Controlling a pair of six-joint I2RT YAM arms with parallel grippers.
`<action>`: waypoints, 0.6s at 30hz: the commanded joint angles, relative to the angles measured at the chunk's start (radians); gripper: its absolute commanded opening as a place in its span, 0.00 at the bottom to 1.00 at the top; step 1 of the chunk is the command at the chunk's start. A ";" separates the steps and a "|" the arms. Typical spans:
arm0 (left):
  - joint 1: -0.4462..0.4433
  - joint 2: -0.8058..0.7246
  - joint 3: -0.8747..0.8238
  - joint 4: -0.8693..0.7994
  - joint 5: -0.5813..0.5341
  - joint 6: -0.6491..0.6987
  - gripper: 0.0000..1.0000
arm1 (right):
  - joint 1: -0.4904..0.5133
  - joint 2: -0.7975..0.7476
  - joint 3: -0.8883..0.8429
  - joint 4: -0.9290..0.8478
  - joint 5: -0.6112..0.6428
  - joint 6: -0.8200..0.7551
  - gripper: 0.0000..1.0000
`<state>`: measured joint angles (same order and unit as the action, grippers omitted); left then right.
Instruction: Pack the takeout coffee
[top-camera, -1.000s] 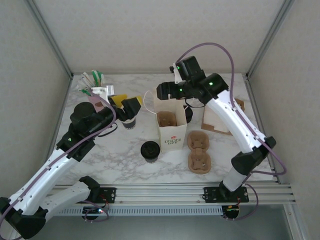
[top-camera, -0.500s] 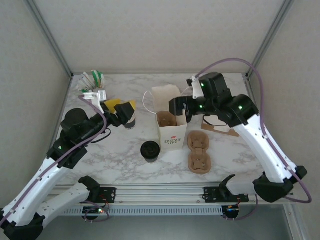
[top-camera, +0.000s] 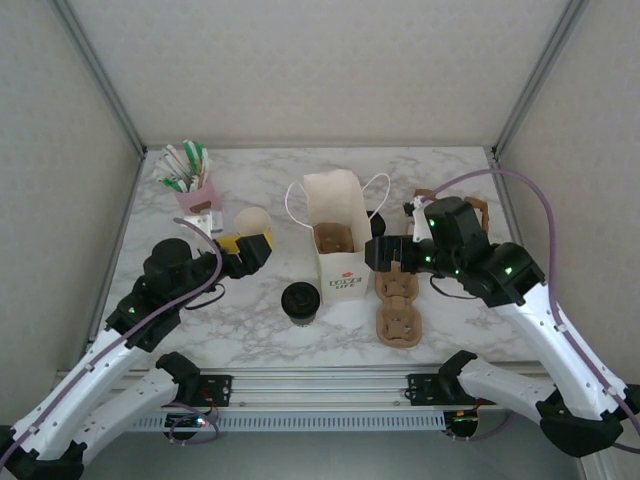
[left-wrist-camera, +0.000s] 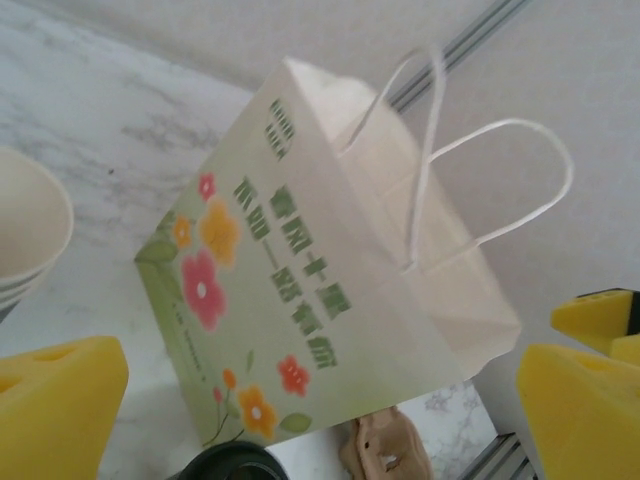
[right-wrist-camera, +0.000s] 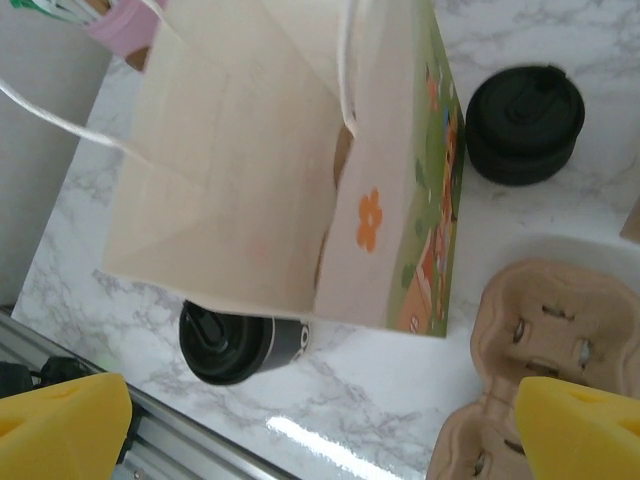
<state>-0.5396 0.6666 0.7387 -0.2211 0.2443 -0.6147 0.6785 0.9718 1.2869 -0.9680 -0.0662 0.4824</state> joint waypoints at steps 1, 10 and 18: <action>0.004 -0.007 -0.025 0.020 0.022 -0.027 1.00 | -0.005 -0.040 -0.092 0.075 -0.035 0.051 0.99; 0.005 0.029 -0.006 0.060 -0.029 0.008 1.00 | -0.005 -0.071 -0.298 0.210 -0.019 0.043 0.99; 0.005 0.075 0.002 0.098 -0.013 0.013 1.00 | -0.004 -0.052 -0.368 0.288 0.098 0.013 0.96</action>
<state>-0.5396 0.7372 0.7181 -0.1730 0.2306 -0.6209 0.6785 0.9169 0.9321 -0.7399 -0.0364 0.5133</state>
